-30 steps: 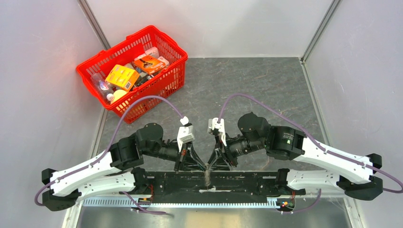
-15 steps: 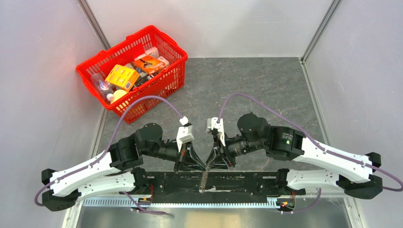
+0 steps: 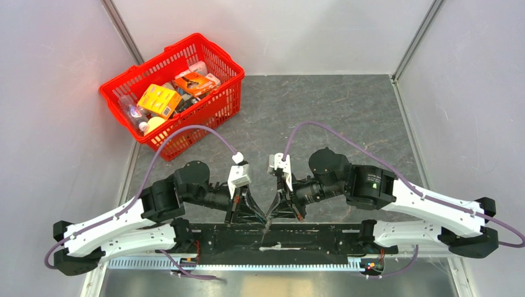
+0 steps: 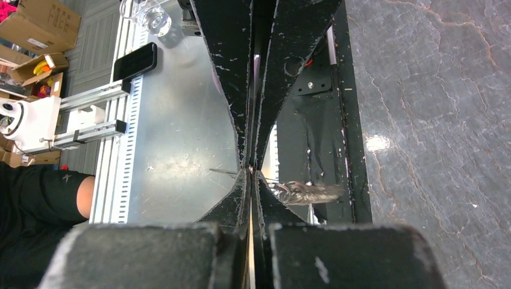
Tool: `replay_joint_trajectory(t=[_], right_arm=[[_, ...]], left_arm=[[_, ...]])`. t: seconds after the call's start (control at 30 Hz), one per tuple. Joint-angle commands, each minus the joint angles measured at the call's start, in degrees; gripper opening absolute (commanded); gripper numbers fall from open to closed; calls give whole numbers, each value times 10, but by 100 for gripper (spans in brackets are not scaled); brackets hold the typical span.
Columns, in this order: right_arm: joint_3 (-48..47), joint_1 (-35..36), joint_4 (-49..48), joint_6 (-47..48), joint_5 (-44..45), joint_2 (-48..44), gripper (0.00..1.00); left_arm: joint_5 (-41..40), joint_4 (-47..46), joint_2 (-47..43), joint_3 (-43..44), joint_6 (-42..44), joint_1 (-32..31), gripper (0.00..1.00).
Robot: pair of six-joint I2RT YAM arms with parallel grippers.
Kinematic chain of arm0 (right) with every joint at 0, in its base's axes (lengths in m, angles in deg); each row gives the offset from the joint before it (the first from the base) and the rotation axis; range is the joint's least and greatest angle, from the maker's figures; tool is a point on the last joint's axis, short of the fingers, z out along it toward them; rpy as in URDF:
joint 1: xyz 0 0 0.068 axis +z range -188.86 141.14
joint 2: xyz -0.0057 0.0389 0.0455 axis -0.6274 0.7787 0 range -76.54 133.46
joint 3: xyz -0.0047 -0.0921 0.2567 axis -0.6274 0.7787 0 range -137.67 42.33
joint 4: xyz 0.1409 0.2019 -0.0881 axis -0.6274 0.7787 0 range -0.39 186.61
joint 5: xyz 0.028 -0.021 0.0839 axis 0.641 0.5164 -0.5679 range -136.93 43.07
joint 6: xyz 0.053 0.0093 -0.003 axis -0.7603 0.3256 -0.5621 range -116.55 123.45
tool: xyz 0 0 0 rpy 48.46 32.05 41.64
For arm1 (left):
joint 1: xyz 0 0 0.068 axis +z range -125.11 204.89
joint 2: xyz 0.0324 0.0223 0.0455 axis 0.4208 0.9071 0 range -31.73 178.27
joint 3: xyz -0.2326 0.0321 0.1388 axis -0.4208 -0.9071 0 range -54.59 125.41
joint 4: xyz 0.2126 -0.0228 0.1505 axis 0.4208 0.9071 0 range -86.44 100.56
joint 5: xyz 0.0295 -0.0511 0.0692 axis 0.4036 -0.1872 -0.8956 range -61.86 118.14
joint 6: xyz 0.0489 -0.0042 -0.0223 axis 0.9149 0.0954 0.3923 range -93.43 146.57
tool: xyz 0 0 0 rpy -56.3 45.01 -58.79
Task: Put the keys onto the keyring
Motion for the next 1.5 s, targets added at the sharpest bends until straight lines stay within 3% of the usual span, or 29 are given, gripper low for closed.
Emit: replay_joint_trajectory(t=[0.0, 0.17, 0.33, 0.67, 0.97, 1.47], right_arm=[[-19, 13, -25, 4, 7, -11, 0], [-16, 25, -36, 2, 42, -24, 0], [4, 31, -65, -13, 84, -56, 0], [27, 38, -111, -70, 177, -81, 0], [76, 42, -193, -122, 204, -110, 0], [126, 51, -322, -149, 206, -133, 0]], left_arm=[[11, -33, -2, 7, 5, -2, 9], [-3, -36, 0, 3, -4, -2, 37], [-36, -58, -18, -13, -15, -2, 48], [-114, -145, -92, -69, -34, -2, 49], [-174, -169, -128, -86, -39, -2, 48], [-179, -243, -119, -96, -53, -2, 47]])
